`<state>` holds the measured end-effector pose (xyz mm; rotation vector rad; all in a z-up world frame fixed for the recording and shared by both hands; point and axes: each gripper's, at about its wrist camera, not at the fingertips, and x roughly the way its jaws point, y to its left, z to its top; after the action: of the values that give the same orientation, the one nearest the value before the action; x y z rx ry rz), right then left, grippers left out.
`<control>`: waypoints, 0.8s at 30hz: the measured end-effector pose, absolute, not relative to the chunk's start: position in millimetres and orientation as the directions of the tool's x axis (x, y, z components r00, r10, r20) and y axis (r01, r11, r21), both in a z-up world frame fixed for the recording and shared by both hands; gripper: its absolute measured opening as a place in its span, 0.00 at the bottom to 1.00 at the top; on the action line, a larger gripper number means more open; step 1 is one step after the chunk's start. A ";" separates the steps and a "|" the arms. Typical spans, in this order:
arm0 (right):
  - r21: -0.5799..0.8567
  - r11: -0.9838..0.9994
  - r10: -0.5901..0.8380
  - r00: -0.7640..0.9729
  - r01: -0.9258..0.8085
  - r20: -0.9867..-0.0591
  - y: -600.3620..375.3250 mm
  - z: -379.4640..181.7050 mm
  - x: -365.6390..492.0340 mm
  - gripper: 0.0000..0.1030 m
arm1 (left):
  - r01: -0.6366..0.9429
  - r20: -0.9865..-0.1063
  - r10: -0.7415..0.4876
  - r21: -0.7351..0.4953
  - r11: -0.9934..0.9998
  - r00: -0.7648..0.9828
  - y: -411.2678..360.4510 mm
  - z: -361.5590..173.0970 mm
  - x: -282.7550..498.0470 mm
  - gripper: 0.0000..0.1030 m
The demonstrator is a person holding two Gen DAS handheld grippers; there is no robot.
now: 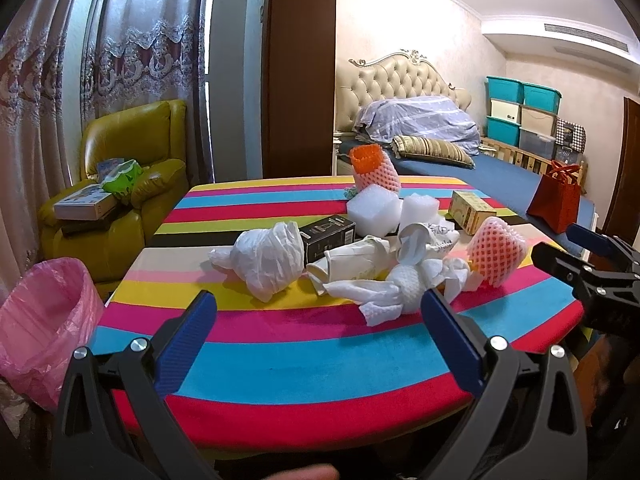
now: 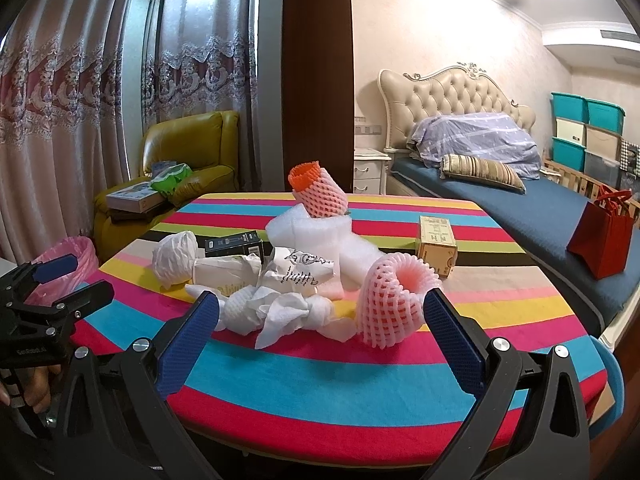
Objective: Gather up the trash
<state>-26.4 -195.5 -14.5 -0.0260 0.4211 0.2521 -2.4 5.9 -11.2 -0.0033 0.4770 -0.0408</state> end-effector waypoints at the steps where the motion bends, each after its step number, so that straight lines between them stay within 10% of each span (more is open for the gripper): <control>1: 0.027 0.969 0.236 0.882 -0.246 -0.409 -196.6 -14.8 -24.3 0.93 | 0.037 -0.460 -0.040 -0.014 0.999 0.887 6.8 -11.2 -2.1 0.96; 24: 0.197 0.977 0.175 0.849 -0.086 -0.499 -261.5 -60.1 59.3 0.93 | 0.012 -0.601 -0.085 -0.125 0.992 0.795 53.0 -52.6 72.2 0.96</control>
<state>59.3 -261.5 -60.1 0.1697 0.5400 0.1384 72.2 53.0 -52.6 -0.1172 0.6506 -0.0521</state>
